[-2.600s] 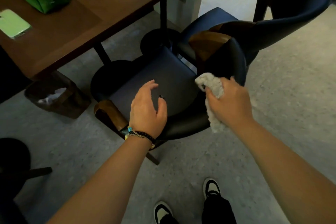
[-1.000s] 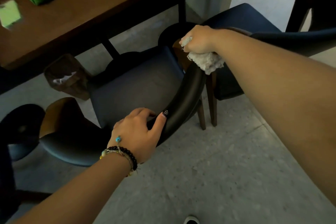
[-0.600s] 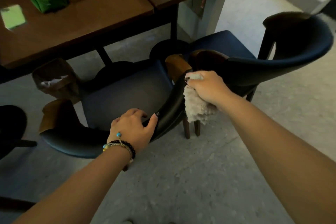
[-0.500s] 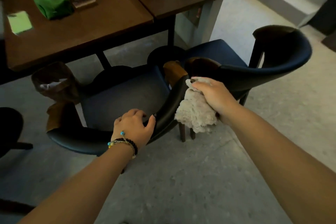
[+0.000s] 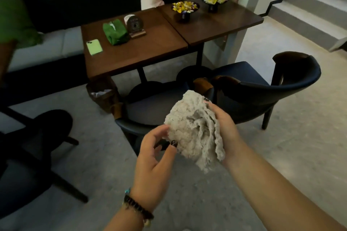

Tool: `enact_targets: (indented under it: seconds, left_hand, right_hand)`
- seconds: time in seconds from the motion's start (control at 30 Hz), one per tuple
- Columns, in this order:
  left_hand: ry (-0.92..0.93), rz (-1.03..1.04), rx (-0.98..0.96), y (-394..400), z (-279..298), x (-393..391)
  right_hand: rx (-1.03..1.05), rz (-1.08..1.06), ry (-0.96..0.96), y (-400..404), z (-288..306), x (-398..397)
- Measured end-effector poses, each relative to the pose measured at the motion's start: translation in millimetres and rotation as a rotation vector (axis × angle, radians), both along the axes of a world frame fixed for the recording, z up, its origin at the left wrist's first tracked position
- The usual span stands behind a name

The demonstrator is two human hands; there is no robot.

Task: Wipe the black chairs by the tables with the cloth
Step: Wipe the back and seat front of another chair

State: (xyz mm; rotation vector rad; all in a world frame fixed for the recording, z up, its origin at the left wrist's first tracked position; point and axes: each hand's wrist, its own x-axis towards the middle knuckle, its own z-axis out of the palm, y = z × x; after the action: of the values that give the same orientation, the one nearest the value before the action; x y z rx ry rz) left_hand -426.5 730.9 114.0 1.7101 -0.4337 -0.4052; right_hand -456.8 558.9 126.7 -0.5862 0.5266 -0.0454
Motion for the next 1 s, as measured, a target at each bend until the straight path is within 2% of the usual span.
enact_targets:
  seconds: [0.1,0.17,0.3,0.4,0.5,0.57,0.63,0.7,0.9,1.0]
  left_hand:
    - [0.181,0.175,-0.030,32.1,15.7,-14.8]
    - [0.316,0.227,-0.084,52.9,23.6,-16.5]
    - [0.580,0.219,-0.207,97.5,38.0,-16.0]
    - [0.583,0.224,-0.213,139.5,44.1,-18.6]
    - [0.519,0.251,-0.192,185.3,39.4,-26.2]
    - [0.500,0.276,-0.197,217.4,34.5,-34.1]
    - [0.494,0.289,-0.205,251.5,30.4,-40.6]
    - [0.468,0.299,-0.211,287.4,27.6,-47.2]
    - [0.316,0.356,-0.172,381.7,33.2,-55.4]
    - [0.375,0.334,-0.205,416.5,33.2,-43.7]
  right_hand:
    - [0.159,0.044,-0.127,45.1,10.4,-11.9]
    - [0.179,0.093,-0.181,77.8,17.0,-18.9]
    - [0.143,0.212,-0.108,132.2,25.6,-32.2]
    - [-0.017,0.228,0.036,159.7,25.8,-44.8]
    - [-0.327,0.196,0.079,189.5,24.7,-61.3]
    - [-0.537,0.272,0.089,219.6,25.1,-72.3]
    - [-0.703,0.322,0.110,250.3,18.6,-80.8]
    - [-0.829,0.286,0.139,280.1,13.6,-86.9]
    - [-0.759,0.163,0.054,349.5,8.3,-87.6]
    - [-0.828,0.142,0.017,373.2,12.8,-75.3]
